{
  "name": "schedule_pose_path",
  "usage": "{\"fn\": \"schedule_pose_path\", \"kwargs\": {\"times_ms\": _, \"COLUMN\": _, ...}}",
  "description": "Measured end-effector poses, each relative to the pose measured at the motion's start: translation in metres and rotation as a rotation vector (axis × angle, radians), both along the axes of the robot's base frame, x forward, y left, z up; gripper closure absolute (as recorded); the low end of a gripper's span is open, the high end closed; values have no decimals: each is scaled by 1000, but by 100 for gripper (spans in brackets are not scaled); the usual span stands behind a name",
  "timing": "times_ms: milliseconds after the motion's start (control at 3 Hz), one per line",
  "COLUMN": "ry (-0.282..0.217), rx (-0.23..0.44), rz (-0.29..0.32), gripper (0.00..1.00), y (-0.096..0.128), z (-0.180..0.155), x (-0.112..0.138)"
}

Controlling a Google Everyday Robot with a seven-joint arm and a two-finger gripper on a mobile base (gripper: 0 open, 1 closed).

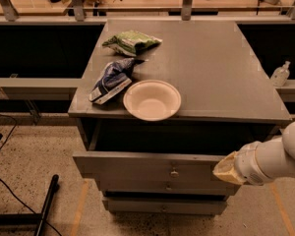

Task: Close top drawer

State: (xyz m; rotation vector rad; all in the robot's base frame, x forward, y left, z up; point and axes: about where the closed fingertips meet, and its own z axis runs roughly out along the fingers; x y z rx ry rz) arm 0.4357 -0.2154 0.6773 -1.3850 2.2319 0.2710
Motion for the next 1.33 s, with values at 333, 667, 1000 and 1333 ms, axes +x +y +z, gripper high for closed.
{"fn": "schedule_pose_path", "kwargs": {"times_ms": 333, "ry": -16, "rx": 38, "rz": -41, "gripper": 100, "y": -4, "z": 4, "x": 17}}
{"fn": "schedule_pose_path", "kwargs": {"times_ms": 667, "ry": -28, "rx": 58, "rz": -66, "gripper": 100, "y": -7, "z": 3, "x": 30}}
{"fn": "schedule_pose_path", "kwargs": {"times_ms": 1000, "ry": -42, "rx": 71, "rz": -82, "gripper": 100, "y": -9, "z": 3, "x": 44}}
{"fn": "schedule_pose_path", "kwargs": {"times_ms": 1333, "ry": -54, "rx": 75, "rz": -99, "gripper": 100, "y": -9, "z": -1, "x": 62}}
